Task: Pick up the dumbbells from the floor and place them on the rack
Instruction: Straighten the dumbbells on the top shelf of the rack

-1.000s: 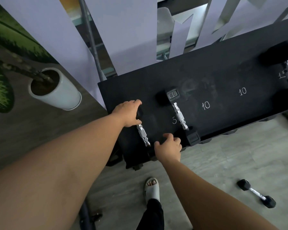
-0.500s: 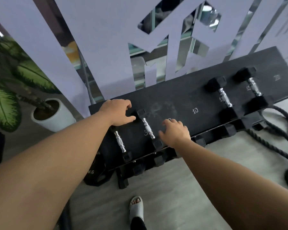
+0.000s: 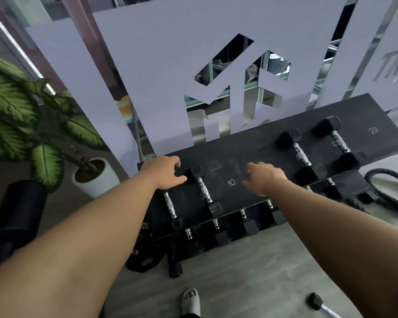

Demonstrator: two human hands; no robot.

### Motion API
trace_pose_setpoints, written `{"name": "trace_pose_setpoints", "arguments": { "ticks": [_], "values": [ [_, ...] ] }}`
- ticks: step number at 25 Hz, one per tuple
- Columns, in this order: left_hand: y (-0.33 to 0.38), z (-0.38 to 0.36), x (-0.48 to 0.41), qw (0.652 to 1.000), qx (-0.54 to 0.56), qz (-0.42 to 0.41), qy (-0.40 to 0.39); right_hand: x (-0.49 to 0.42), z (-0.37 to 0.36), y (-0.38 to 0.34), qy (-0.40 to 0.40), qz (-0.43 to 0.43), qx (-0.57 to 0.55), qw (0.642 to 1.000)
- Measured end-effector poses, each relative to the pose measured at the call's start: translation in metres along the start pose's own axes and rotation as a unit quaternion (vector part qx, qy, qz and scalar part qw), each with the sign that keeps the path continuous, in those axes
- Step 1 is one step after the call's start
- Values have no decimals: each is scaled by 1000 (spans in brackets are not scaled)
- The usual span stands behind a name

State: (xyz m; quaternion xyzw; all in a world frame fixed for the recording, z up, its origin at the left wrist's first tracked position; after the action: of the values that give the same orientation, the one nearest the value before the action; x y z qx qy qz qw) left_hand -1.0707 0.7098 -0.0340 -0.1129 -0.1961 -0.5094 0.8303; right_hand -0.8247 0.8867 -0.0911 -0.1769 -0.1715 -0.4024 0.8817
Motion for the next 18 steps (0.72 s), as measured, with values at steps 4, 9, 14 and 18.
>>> {"name": "trace_pose_setpoints", "arguments": {
  "ticks": [4,9,14,18],
  "values": [
    [15,-6,-36,1000,3,-24,-5,-16,-21,5,-29,-16,-61,998],
    [21,-33,-133,997,27,-68,-30,-66,-100,-3,-113,-58,-139,982],
    [13,-74,-239,992,8,-87,-89,-134,-152,-21,-170,-114,-180,962],
    [-2,-97,-303,985,-15,-87,-148,-185,-159,-32,-160,-157,-238,945]
  ]
}}
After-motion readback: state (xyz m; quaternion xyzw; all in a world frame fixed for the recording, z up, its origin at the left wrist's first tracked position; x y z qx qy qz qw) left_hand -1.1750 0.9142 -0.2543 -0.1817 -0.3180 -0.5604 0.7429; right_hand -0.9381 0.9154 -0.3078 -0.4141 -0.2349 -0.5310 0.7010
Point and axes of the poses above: each hand's wrist, its own x-axis away from the middle knuckle, its own z-axis out of the back of the hand, y = z × x, the point moved 4 cm from there along -x, towards the middle knuckle, and after that the axes turned 14 degrees about -y, right-handed, at the moved point
